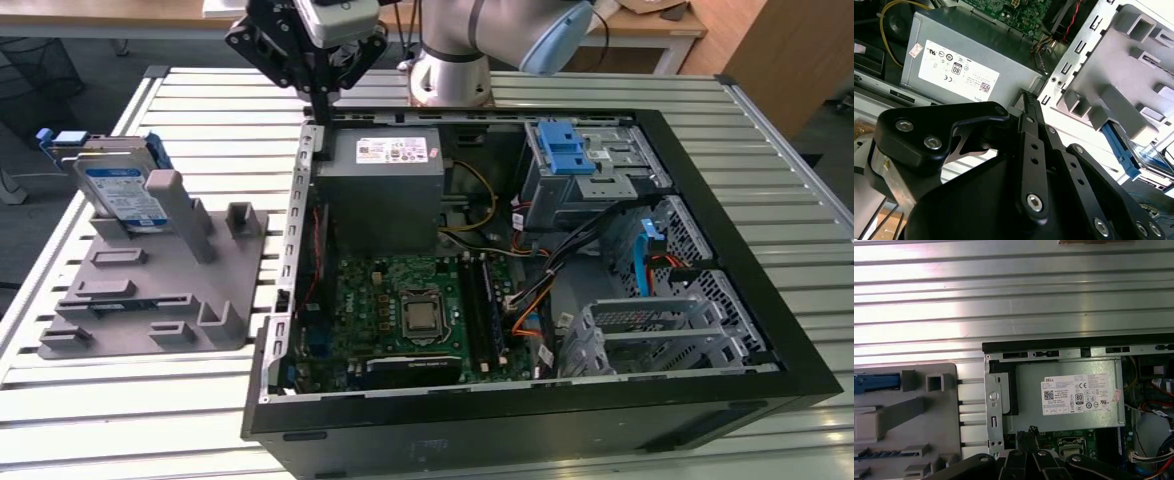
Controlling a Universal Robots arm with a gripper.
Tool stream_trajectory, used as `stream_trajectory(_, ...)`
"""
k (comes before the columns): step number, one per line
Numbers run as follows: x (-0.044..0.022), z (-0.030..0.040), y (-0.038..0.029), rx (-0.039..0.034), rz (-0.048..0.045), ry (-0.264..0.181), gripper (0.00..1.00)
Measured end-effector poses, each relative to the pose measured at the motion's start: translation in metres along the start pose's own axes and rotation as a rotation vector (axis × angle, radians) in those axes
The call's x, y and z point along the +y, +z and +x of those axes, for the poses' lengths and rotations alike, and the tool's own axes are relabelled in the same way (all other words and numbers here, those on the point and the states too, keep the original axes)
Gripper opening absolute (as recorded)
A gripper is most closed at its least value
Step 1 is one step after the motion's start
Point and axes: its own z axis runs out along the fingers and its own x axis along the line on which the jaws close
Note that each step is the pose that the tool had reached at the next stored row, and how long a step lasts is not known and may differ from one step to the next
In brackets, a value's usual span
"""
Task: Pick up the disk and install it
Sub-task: 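Reach for the disk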
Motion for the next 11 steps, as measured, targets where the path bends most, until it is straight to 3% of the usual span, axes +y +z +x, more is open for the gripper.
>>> stream_trajectory(11,-0.0001,0.0019,0.0004,0.0000,-0.0001,0.000,0.11)
